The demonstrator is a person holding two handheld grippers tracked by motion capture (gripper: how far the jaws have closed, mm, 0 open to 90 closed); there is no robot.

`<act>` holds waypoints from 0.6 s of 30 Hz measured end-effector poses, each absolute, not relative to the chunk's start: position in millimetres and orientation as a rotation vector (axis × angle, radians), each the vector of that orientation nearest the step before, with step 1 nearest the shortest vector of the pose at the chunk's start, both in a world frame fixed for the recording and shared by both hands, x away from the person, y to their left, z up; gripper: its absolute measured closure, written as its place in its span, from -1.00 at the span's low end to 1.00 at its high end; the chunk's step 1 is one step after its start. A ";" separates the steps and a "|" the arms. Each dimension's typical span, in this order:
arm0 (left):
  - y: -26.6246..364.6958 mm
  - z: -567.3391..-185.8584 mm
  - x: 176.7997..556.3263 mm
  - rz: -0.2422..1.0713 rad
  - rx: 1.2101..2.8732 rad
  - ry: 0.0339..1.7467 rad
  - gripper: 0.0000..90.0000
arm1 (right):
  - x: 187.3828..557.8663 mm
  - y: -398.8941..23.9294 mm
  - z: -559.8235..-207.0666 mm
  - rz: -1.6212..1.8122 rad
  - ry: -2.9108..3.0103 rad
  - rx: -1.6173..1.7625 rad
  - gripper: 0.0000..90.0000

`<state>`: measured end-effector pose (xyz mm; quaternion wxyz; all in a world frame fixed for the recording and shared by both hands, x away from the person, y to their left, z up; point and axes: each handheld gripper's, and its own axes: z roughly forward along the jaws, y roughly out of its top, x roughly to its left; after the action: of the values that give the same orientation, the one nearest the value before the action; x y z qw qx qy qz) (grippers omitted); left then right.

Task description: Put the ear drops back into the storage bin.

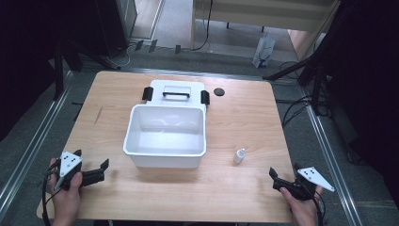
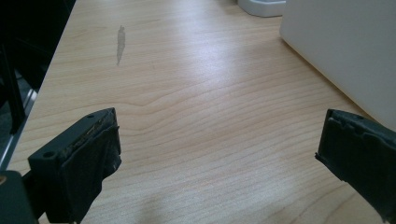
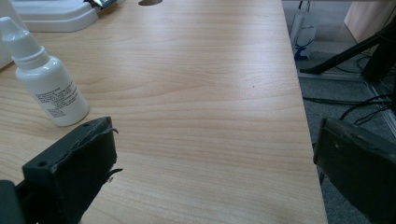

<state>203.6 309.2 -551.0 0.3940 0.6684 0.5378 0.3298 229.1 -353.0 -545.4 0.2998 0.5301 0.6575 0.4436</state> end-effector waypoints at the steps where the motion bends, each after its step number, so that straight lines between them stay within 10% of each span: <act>1: 308.8 -551.0 203.7 0.839 1.696 1.365 -1.00 | 229.1 -353.0 -545.4 1.178 1.745 1.407 -1.00; 18: 309.8 -551.0 203.5 0.831 1.687 1.364 -1.00 | 236.3 -340.4 -536.6 1.064 1.972 1.353 -1.00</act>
<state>203.5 309.8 -551.0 0.3980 0.6661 0.5387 0.3283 236.3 -340.4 -536.6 0.2590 0.4994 0.7276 0.3926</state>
